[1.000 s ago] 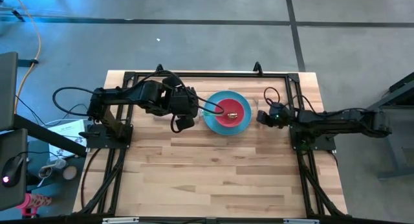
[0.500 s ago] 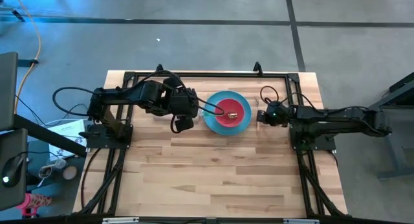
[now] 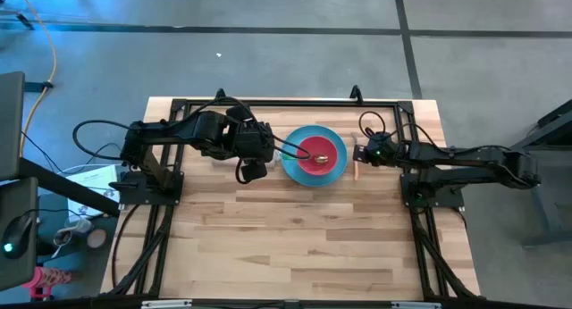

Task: Set table place
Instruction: Put the orange fork beside the blue plate

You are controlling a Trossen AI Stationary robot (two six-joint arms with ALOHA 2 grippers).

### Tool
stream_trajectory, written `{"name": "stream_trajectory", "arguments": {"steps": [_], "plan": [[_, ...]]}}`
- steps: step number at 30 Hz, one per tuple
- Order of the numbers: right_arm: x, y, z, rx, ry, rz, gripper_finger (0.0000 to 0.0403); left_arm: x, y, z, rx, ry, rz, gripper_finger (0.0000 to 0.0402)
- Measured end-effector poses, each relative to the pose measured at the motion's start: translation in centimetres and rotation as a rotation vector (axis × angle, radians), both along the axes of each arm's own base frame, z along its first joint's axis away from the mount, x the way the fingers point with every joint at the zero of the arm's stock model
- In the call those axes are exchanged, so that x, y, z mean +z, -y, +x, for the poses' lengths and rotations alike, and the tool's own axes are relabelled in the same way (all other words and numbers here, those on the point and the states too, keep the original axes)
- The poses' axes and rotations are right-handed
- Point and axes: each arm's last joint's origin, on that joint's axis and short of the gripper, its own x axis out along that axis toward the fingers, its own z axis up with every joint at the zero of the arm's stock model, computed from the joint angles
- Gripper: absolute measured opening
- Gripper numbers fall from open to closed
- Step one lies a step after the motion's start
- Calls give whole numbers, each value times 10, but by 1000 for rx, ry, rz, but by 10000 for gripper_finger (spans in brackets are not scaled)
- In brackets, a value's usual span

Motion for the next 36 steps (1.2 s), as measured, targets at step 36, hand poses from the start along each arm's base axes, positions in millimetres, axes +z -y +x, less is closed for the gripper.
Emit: {"name": "stream_trajectory", "arguments": {"steps": [36], "plan": [[-6,54,25,31,-145,-101,0,0,1,0,12,17,-44,175]]}}
